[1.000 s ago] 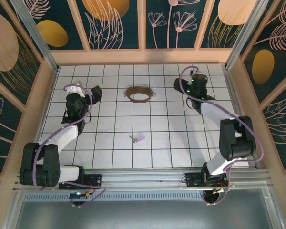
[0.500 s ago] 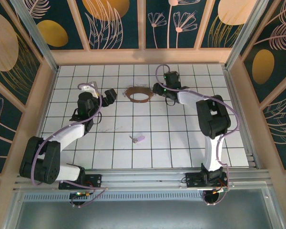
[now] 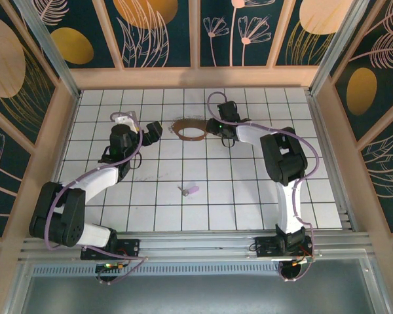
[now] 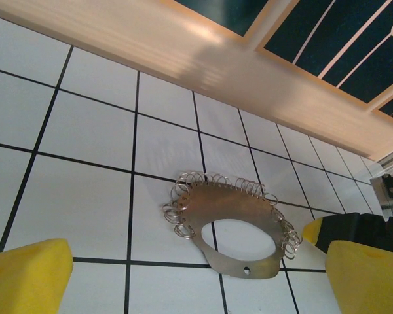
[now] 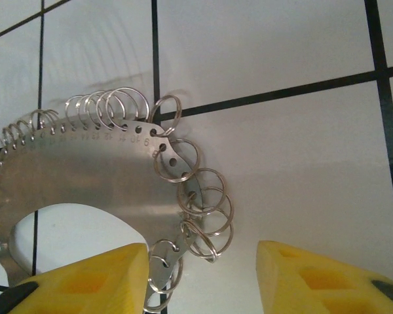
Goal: Put the keys on the keyring
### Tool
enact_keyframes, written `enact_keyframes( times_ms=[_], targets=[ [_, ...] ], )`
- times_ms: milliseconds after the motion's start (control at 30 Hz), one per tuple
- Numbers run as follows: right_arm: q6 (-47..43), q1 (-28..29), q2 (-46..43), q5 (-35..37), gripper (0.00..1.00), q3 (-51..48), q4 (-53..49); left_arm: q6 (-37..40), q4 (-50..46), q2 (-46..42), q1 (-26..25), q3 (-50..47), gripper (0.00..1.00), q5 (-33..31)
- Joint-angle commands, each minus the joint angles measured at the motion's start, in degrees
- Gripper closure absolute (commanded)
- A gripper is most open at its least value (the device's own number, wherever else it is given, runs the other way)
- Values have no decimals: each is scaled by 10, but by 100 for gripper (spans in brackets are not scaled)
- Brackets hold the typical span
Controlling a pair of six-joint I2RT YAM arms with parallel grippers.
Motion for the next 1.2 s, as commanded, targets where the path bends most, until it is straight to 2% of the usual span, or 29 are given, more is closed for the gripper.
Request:
enact_keyframes(
  times_ms=[0,267,533,733,900,1133,1167],
  targets=[
    [6,6,12,2,54,21,-11,-9,-2,9,-5,18,1,7],
    [-10,22,23,-1,56,35,-14,-8,-3,17,-9,22,1,5],
    [-37,42,54,52,57,82,-55,-10,-3,22,-10,24,1,6],
    [-46,47,78,81,63,109,-75,-10,-4,22,-11,28,1,7],
    [-51,48,80,90,74,105,-77,-13,-3,22,-12,29,1,9],
    [-60,51,63,93,100,86,-74,-13,-5,17,-12,28,1,10],
    [-61,52,59,93,100,83,-74,-13,-5,16,-12,27,1,10]
  ],
)
